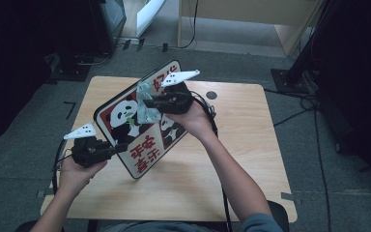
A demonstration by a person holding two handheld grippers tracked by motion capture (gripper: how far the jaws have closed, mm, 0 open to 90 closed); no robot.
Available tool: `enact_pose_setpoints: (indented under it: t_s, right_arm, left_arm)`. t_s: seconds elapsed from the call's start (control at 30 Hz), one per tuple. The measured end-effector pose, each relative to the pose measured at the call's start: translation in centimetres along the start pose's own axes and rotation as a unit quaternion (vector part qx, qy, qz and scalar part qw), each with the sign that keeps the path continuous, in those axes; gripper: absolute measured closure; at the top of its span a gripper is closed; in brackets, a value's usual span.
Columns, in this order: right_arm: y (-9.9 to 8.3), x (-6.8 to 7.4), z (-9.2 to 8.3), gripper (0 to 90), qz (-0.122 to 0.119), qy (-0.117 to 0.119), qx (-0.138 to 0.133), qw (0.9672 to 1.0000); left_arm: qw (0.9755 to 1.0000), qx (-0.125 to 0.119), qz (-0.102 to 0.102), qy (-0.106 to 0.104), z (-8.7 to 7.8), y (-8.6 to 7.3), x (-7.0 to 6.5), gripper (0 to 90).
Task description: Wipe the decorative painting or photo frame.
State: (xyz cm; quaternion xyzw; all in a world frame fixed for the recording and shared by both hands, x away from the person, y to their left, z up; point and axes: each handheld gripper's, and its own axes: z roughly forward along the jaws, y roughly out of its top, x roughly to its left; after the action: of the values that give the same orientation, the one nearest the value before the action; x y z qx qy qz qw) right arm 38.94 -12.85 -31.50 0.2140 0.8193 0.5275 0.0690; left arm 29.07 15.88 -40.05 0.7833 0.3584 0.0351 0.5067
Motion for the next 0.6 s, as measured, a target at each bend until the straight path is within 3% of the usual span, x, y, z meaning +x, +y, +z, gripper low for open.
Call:
enact_pose_setpoints:
  t_s: [0.6]
  right_arm:
    - [-1.7,-0.8,0.5,80.2,0.02,0.006,0.013,0.9997]
  left_arm:
    - [1.0,0.004,0.0,-0.006,0.0,0.1,0.0,74.3]
